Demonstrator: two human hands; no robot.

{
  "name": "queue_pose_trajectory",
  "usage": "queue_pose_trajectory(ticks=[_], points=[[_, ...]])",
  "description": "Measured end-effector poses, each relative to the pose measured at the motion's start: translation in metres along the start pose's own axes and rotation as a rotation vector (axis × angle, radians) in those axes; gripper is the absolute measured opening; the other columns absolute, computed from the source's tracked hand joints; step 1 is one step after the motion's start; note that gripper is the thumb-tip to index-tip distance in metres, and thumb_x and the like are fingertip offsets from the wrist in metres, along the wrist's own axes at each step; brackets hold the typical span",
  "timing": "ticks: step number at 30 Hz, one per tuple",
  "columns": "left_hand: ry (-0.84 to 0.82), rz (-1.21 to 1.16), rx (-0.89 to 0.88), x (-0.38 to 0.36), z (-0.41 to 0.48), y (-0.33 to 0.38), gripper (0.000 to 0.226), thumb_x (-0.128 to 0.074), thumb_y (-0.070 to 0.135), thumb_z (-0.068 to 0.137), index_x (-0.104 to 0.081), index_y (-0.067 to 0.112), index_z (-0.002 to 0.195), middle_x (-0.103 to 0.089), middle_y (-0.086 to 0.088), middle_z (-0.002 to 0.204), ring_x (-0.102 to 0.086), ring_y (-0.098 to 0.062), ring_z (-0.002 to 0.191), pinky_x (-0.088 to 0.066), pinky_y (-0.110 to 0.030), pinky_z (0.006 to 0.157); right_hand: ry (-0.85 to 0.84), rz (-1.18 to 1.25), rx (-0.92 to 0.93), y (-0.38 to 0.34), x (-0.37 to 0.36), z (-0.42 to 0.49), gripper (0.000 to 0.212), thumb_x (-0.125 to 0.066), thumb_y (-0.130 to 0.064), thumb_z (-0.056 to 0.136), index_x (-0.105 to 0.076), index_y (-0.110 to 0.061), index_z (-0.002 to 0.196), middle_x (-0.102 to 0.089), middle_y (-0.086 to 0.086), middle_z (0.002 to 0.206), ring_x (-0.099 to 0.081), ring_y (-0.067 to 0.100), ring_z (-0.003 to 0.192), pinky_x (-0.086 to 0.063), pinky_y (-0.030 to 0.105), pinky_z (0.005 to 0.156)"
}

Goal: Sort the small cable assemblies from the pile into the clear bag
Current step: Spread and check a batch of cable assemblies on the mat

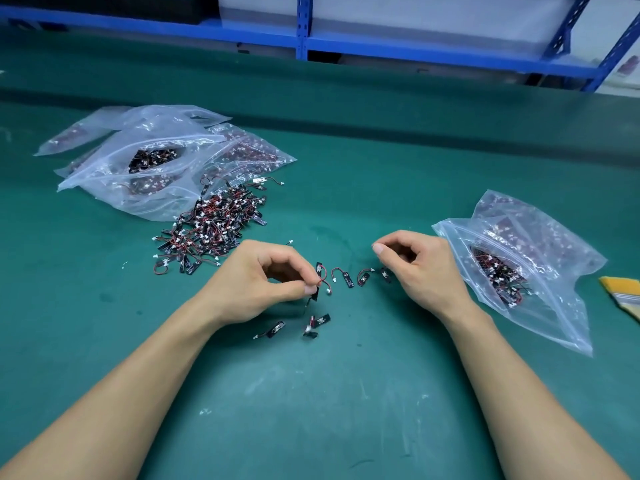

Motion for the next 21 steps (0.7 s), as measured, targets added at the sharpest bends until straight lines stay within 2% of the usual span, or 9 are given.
queue_pose_trajectory(ticks=[5,8,11,13,16,21], points=[[0.037,-0.051,0.008,0.001,0.001,-0.003,0.016,-0.08,0.013,0.072,-0.074,0.028,0.076,-0.076,-0.004,0.085,-0.073,-0.022,0.079,-0.058,-0.032,0.08,-0.01,0.035,0.024,-0.011,0.0,-0.001,0.01,-0.07,-0.021,0.089,-0.073,-0.023,0.08,-0.061,-0.017,0.06,-0.047,0.026,0.055,-0.038,0.022,0.053],[0.066,-0.105,0.0,0.004,0.002,-0.003,0.017,-0.08,0.011,0.071,-0.072,0.025,0.076,-0.075,-0.007,0.083,-0.072,-0.028,0.08,-0.057,-0.035,0.08,-0.071,0.016,0.109,-0.031,-0.007,-0.006,0.009,-0.069,-0.022,0.086,-0.075,-0.018,0.079,-0.063,-0.02,0.064,-0.042,0.014,0.051,-0.034,0.016,0.054],[0.087,-0.183,-0.003,0.006,0.002,-0.003,0.017,-0.08,0.005,0.071,-0.069,0.018,0.075,-0.074,-0.006,0.082,-0.071,-0.019,0.079,-0.058,-0.027,0.077,-0.16,0.02,0.196,-0.052,-0.02,-0.013,0.006,-0.071,-0.017,0.083,-0.074,-0.016,0.078,-0.062,-0.016,0.064,-0.043,0.006,0.052,-0.031,0.01,0.055],[0.099,-0.216,-0.011,0.006,0.003,-0.003,0.018,-0.08,0.003,0.071,-0.065,0.01,0.077,-0.074,-0.005,0.081,-0.071,-0.016,0.079,-0.056,-0.023,0.075,-0.205,0.052,0.233,-0.063,-0.028,-0.018,0.007,-0.073,-0.022,0.083,-0.075,-0.017,0.079,-0.063,-0.012,0.066,-0.046,0.006,0.054,-0.031,0.01,0.056],[0.105,-0.24,-0.002,0.003,0.003,-0.004,0.021,-0.082,0.004,0.072,-0.062,0.008,0.079,-0.074,-0.003,0.08,-0.071,-0.016,0.076,-0.057,-0.022,0.075,-0.246,0.058,0.251,-0.071,-0.04,-0.023,0.017,-0.077,-0.034,0.081,-0.076,-0.017,0.083,-0.063,-0.011,0.065,-0.047,0.006,0.055,-0.031,0.01,0.058],[0.09,-0.232,0.022,-0.003,0.004,-0.007,0.019,-0.078,0.002,0.073,-0.062,0.007,0.082,-0.074,-0.007,0.082,-0.07,-0.02,0.072,-0.058,-0.025,0.075,-0.262,0.044,0.271,-0.075,-0.049,-0.026,0.008,-0.08,-0.015,0.084,-0.076,-0.011,0.078,-0.062,-0.013,0.066,-0.051,0.001,0.056,-0.031,0.008,0.058]])
Point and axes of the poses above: each hand's wrist, its own z-axis towards the middle knuckle, its own x-axis out of the back of the hand, y = z × x, the point moved 10 cm from there along z, towards the middle knuckle
